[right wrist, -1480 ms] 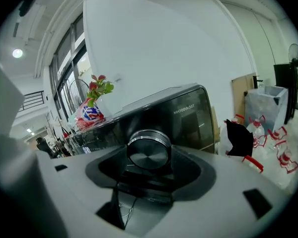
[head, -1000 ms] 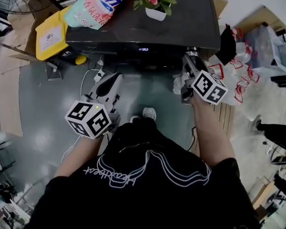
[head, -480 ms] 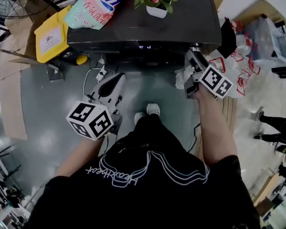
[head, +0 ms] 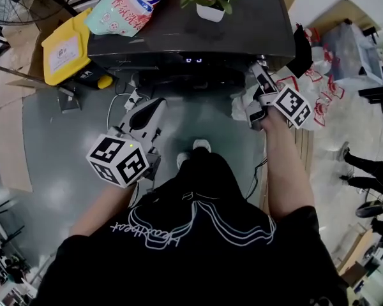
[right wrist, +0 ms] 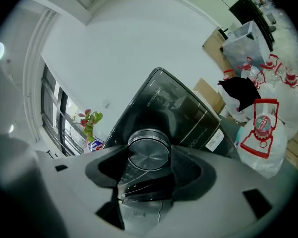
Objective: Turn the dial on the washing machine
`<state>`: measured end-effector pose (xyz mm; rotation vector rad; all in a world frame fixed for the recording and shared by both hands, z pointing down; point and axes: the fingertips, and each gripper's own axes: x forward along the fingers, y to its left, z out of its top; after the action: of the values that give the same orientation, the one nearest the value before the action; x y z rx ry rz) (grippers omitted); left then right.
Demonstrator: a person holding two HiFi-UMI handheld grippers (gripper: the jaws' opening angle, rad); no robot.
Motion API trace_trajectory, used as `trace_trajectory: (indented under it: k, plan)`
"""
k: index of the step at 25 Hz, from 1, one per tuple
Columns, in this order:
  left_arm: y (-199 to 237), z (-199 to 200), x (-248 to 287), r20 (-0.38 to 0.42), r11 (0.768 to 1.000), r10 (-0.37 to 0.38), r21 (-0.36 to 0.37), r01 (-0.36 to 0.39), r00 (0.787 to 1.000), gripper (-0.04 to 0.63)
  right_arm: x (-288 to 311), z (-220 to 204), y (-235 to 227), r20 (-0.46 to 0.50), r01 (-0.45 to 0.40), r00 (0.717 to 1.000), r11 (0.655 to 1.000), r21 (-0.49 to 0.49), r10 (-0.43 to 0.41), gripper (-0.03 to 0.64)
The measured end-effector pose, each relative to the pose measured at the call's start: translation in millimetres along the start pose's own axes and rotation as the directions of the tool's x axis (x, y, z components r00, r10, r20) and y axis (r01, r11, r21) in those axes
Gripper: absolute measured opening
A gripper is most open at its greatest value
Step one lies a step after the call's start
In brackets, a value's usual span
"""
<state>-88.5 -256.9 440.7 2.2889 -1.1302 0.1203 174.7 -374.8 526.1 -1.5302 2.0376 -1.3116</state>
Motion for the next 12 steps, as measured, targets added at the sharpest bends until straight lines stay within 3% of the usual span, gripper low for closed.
trace_trajectory:
  k: [12]
  plan:
    - [6.6,3.0,-7.9,0.007,1.000,0.013,0.007,-0.013,1.000,0.005,-1.5,-0.5,-4.7,0.028,-0.053,0.998,0.983,0.174,0.049,0.279]
